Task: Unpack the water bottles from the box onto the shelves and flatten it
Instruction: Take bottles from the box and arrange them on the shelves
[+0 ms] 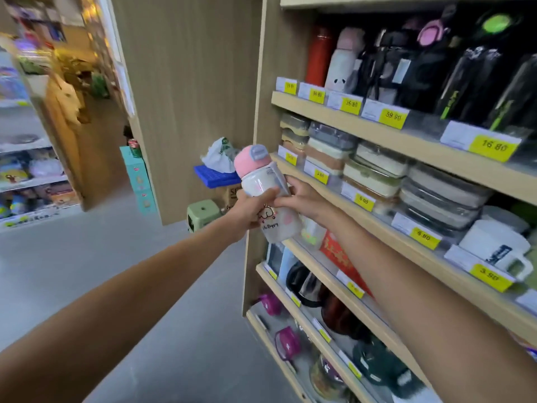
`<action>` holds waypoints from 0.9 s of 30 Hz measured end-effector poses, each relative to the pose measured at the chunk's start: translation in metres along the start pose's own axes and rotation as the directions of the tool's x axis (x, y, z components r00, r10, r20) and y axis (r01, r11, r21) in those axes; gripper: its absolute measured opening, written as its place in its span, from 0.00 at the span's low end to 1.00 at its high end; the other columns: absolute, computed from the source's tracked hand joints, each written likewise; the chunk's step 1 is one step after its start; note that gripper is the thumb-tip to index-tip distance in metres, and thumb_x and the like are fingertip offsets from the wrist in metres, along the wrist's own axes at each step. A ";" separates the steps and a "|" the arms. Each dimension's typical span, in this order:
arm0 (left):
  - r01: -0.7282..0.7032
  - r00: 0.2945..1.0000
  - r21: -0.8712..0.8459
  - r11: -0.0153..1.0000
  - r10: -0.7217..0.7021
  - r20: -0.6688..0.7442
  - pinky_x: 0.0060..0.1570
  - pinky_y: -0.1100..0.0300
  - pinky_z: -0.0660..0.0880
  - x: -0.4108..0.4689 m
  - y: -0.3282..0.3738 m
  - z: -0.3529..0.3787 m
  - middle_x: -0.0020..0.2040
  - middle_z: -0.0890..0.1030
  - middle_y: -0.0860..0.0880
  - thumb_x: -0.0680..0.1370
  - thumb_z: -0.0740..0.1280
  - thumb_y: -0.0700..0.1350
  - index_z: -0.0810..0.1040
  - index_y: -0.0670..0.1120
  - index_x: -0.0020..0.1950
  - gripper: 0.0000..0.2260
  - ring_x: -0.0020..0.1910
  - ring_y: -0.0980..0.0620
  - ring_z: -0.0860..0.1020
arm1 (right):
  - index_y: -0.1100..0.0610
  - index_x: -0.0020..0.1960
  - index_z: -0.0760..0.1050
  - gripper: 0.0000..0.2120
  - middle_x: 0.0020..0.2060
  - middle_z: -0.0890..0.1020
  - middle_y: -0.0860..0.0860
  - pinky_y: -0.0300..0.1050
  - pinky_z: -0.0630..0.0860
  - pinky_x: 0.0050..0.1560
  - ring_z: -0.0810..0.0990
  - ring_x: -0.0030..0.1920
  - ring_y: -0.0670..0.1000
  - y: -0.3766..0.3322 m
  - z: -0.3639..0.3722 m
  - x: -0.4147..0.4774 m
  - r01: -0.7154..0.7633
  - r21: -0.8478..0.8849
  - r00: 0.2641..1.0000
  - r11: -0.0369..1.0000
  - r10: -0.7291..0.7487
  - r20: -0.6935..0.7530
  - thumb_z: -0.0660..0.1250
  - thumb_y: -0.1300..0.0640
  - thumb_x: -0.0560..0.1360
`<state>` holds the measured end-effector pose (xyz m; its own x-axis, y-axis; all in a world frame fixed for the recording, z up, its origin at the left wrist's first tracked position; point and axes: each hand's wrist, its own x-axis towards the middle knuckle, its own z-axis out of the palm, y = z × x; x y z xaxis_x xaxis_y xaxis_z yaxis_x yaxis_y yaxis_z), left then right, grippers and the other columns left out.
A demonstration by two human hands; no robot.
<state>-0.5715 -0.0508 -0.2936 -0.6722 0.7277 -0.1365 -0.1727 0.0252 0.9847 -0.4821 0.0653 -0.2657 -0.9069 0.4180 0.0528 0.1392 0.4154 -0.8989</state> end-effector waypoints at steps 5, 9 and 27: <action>-0.057 0.997 -0.050 0.997 0.059 0.050 0.30 0.63 0.76 0.065 0.048 -0.022 0.54 0.77 0.49 0.73 0.69 0.57 0.69 0.48 0.67 0.26 0.41 0.56 0.78 | 0.54 0.61 0.74 0.21 0.50 0.83 0.51 0.40 0.78 0.49 0.82 0.46 0.46 -0.042 -0.015 0.066 0.027 -0.104 0.993 0.994 -0.038 -0.109 0.73 0.62 0.70; -0.092 0.979 -0.177 0.980 0.122 0.164 0.51 0.52 0.78 0.110 0.101 -0.028 0.62 0.78 0.46 0.76 0.66 0.56 0.69 0.50 0.68 0.23 0.58 0.46 0.79 | 0.51 0.55 0.74 0.18 0.50 0.83 0.50 0.45 0.78 0.51 0.82 0.50 0.51 -0.089 -0.032 0.109 0.017 -0.195 0.967 0.981 -0.066 -0.247 0.75 0.56 0.68; -0.440 0.736 -0.430 0.788 0.591 0.330 0.56 0.50 0.77 0.179 0.339 0.047 0.63 0.73 0.45 0.74 0.70 0.50 0.57 0.43 0.68 0.31 0.60 0.48 0.77 | 0.54 0.71 0.66 0.27 0.66 0.73 0.49 0.39 0.69 0.60 0.72 0.65 0.48 -0.284 -0.160 0.140 -0.159 -0.685 0.670 0.711 -0.432 -0.604 0.68 0.52 0.74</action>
<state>-0.7159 0.1202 0.0210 -0.3590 0.7769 0.5172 -0.1502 -0.5950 0.7895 -0.5851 0.1346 0.0667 -0.4278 0.5882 0.6863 0.5156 0.7825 -0.3492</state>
